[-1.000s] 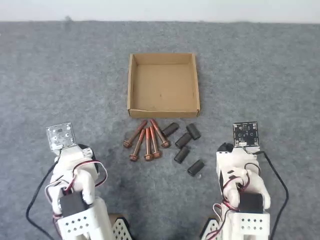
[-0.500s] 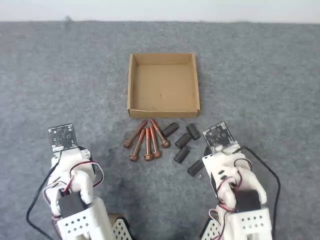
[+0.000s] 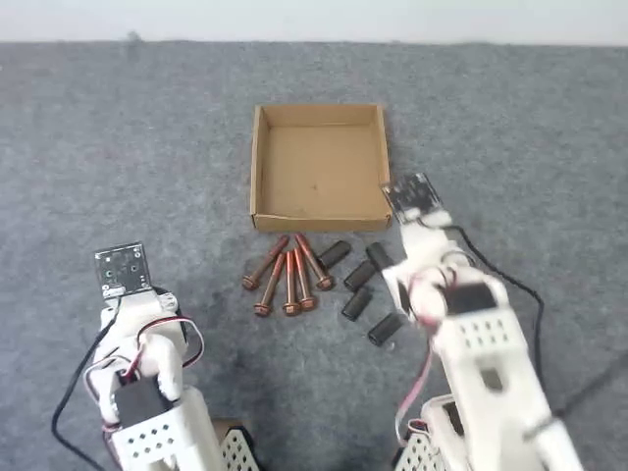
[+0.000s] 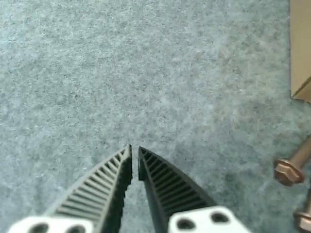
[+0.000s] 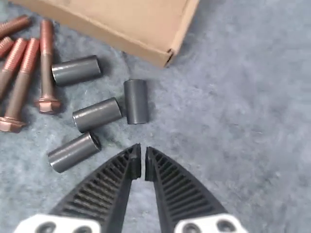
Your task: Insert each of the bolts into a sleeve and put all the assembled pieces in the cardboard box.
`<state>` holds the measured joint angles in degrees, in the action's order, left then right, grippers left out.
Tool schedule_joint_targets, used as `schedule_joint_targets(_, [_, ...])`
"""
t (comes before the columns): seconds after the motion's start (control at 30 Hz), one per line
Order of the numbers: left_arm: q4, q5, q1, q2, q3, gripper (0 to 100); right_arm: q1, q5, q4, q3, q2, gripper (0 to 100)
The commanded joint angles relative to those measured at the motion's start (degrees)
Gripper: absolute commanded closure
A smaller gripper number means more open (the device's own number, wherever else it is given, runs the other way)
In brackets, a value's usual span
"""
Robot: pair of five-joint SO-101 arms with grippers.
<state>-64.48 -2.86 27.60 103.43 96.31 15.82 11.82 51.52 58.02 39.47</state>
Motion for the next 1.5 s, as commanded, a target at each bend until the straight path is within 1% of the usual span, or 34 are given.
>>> schedule_joint_targets(0.0, [1.1,-0.2,0.2,0.9,-1.8,97,1.2,-0.9,-1.0,-9.7,-12.5,99.2])
schedule_joint_targets(0.17, [1.4,-0.2,0.1,0.9,-1.5,97,1.2,-0.7,-0.7,-17.5,-24.7,98.7])
schedule_joint_targets(0.3, [1.5,-0.2,0.0,0.9,-1.5,97,1.2,-0.8,-0.6,-21.2,-28.9,89.8])
schedule_joint_targets(0.5, [1.8,-0.2,-0.1,0.9,-1.5,97,1.3,-0.6,-1.1,-23.4,-29.6,90.8])
schedule_joint_targets(0.67, [2.6,-0.1,-0.1,0.9,-1.1,97,1.3,-0.5,-1.5,-23.2,-29.7,84.9])
schedule_joint_targets(0.93, [2.6,-0.1,-0.1,0.9,-1.0,97,2.8,-0.4,-4.6,-20.1,-29.7,84.6])
schedule_joint_targets(1.17, [2.4,-0.1,-0.1,0.9,-1.0,97,3.8,-0.3,-4.2,-20.0,-29.8,84.6])
schedule_joint_targets(1.33, [2.2,-0.1,0.0,0.9,-1.0,97,3.9,6.2,-4.6,-19.9,-29.8,84.7])
schedule_joint_targets(1.47, [2.2,-0.1,0.0,0.9,-1.0,97,3.7,7.2,-4.9,-19.8,-32.8,84.7])
